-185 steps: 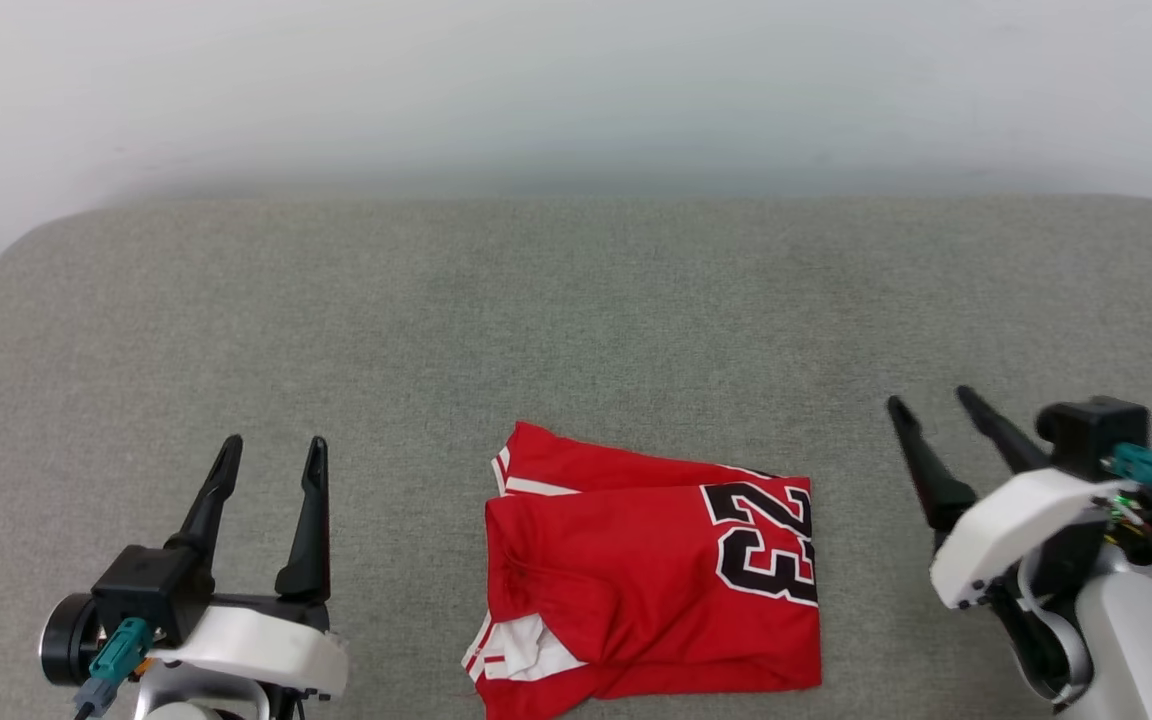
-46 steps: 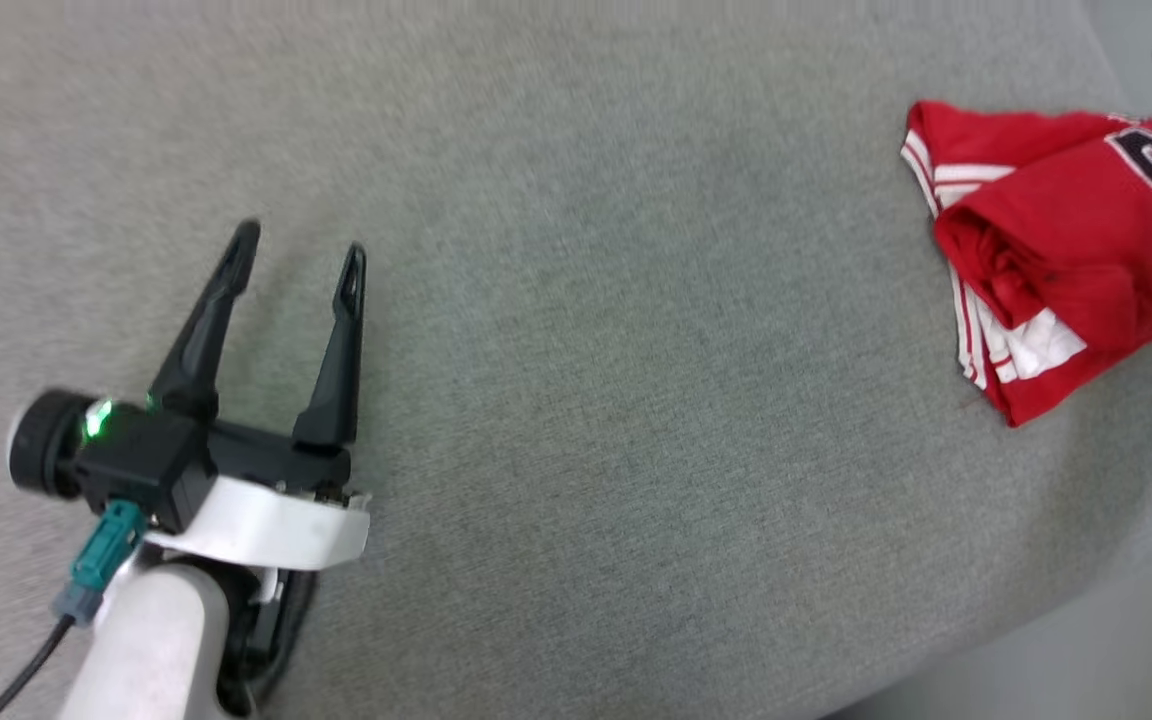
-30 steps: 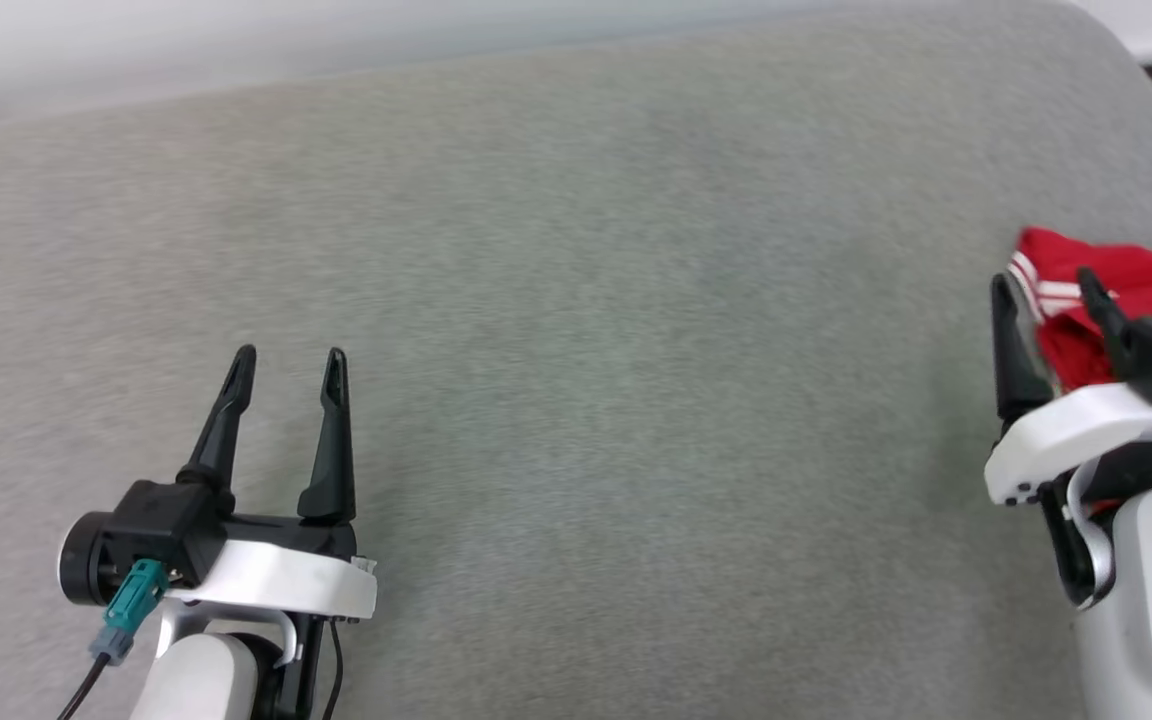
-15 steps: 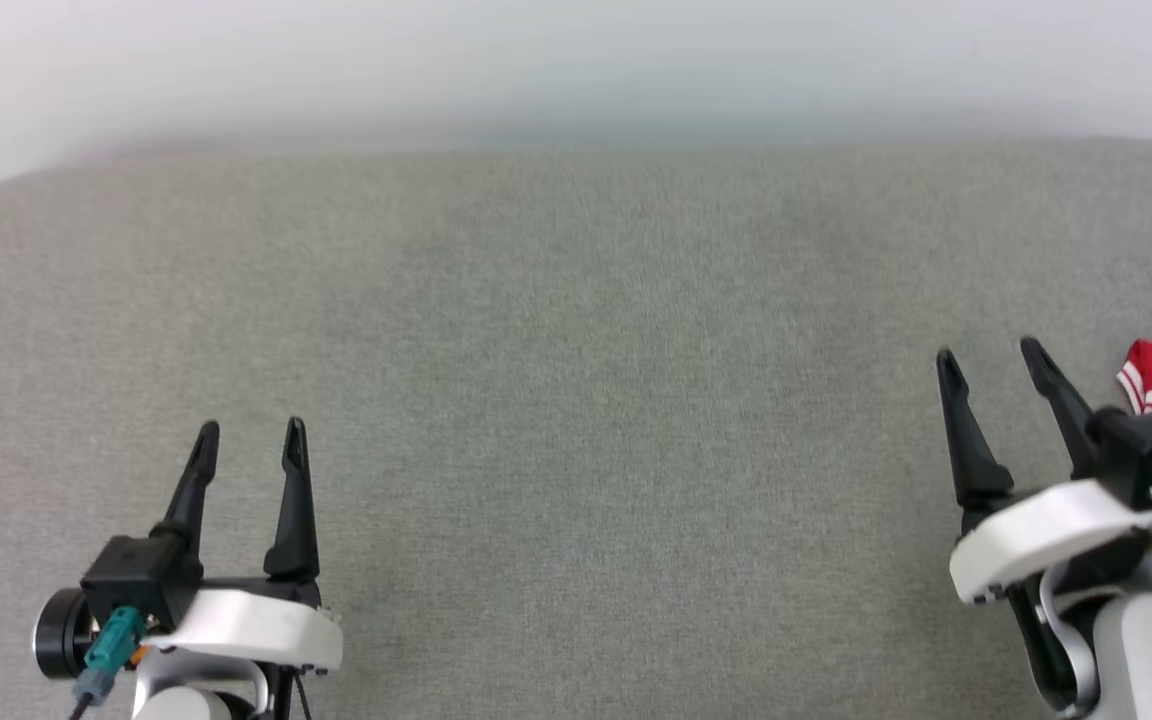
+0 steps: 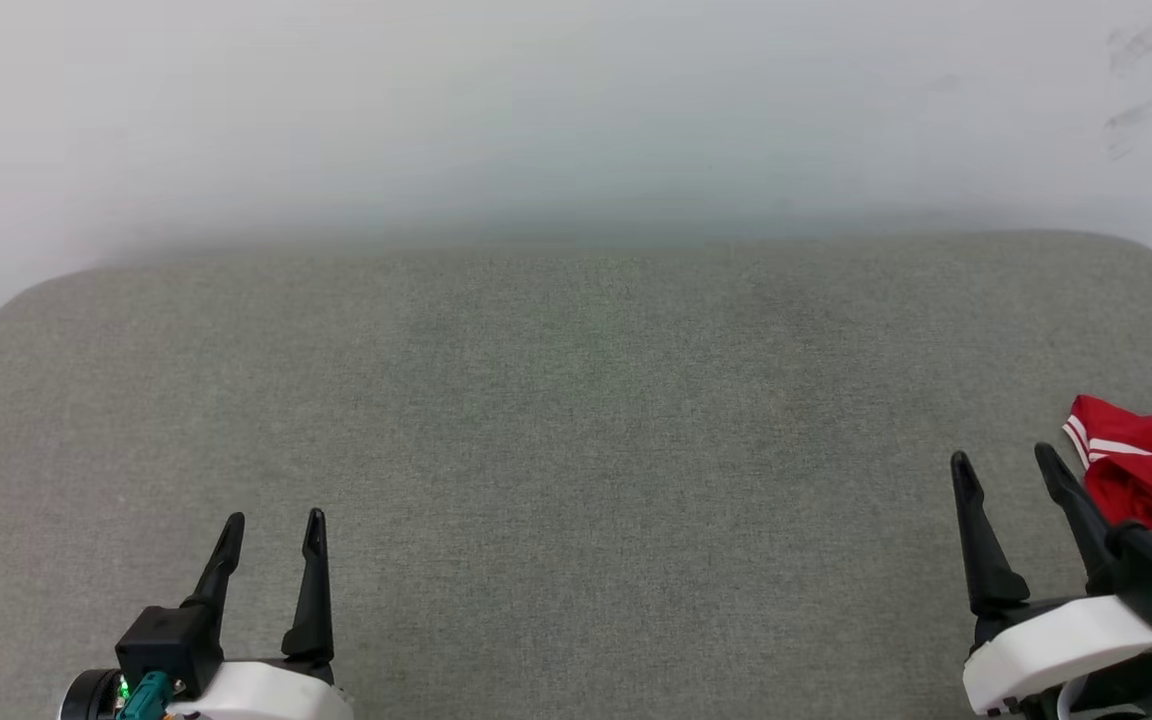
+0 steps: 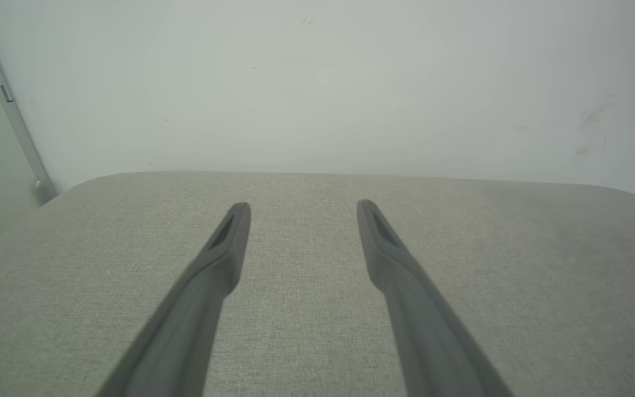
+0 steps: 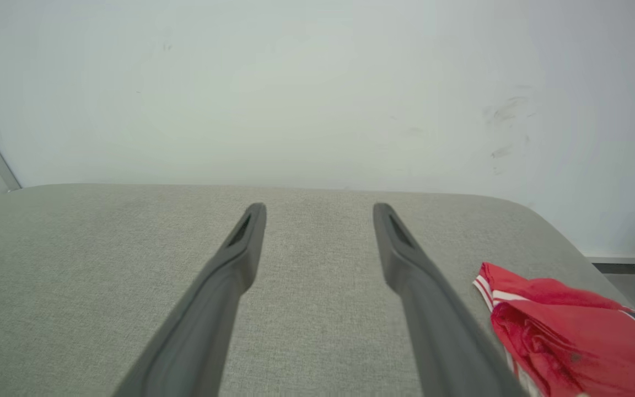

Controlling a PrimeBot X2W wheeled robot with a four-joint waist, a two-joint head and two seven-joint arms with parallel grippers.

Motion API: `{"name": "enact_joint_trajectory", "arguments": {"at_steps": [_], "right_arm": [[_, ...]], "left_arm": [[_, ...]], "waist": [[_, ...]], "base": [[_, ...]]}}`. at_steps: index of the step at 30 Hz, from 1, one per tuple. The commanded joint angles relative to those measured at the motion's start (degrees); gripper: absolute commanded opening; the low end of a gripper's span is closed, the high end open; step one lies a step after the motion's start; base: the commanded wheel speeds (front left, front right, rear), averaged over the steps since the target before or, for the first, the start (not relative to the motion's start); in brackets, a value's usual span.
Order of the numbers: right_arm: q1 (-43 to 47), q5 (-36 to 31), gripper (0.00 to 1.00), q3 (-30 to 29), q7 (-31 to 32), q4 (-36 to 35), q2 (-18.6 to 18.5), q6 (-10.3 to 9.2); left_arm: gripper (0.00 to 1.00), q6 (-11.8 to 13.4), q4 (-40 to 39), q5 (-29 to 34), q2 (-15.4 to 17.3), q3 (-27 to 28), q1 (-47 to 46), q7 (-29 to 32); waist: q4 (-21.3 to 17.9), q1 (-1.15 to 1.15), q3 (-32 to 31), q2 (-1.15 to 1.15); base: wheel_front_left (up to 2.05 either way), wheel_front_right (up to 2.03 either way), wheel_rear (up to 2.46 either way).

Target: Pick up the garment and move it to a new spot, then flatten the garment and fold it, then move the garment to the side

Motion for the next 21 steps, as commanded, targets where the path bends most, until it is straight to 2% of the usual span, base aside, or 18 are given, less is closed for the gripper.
{"name": "enact_joint_trajectory", "arguments": {"at_steps": [1,21], "right_arm": [[0.49,0.18,1.00,0.10,0.03,-0.42,0.35,-0.04],[1.06,-0.78,1.00,0.80,1.27,-3.42,0.68,-0.05]], "left_arm": [[1.00,0.32,0.07,0.04,0.14,-0.01,0.36,-0.11],[1.00,0.81,1.34,-0.41,0.68,-0.62,-0.38,-0.21]], "waist": [[-0.12,0.02,-0.10,0.00],[0.08,0.02,0.19,0.00]], "base": [[0.00,0.00,0.00],[0.00,0.00,0.00]]}}
